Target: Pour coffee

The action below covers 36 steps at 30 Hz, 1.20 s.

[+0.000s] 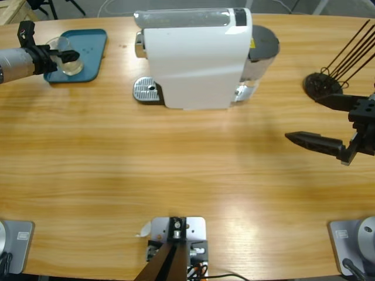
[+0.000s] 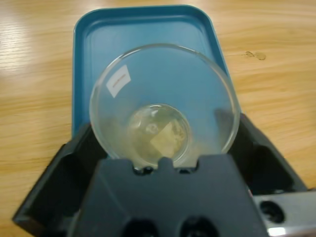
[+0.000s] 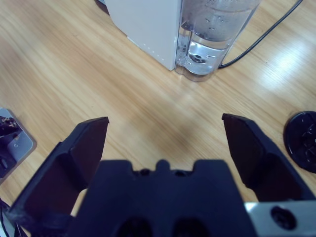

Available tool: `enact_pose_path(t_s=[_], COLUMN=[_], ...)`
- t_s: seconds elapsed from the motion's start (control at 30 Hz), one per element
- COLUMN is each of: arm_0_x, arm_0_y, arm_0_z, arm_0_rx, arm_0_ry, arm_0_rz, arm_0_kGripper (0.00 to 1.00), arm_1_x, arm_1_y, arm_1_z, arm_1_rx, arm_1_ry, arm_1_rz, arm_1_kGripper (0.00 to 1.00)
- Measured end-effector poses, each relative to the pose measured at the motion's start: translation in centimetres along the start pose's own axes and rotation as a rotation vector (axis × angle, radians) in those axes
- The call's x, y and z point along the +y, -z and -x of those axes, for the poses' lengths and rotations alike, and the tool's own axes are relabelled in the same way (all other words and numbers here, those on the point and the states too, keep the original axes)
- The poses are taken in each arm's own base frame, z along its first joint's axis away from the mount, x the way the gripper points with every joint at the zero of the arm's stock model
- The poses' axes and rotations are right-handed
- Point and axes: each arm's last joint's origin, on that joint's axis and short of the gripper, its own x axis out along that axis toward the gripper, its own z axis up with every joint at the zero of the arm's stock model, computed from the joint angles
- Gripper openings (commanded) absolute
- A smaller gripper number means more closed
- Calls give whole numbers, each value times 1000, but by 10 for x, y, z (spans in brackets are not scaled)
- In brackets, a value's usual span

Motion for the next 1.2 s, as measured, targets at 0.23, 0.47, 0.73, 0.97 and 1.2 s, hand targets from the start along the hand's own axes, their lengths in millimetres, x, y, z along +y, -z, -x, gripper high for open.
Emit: enact_pose_path(t_s=[0.23,0.47,0.73,0.97,1.2], arm_0_x=[0,-2,-40,-104,-118], arm_0_y=[5,-17,-53,23,39], arm_0_z=[5,66,166,194,202], arm_0_rx=[29,-8,-70,115,128], arm_0_ry=[7,-30,97,588,625], arm_0_rz=[6,5,-112,-346,-449], arm_0_kGripper=[968,968,968,950,950], arm_1_x=[0,0,0,0,-1], arm_1_y=[0,0,0,0,0], arm_1_z=[0,0,0,-1,-8], arm_1_rx=[0,0,0,3,37], arm_1_ry=[0,0,0,-1,-3], arm_1_rz=[0,0,0,0,-3], arm_1_kGripper=[1000,1000,1000,1000,1000])
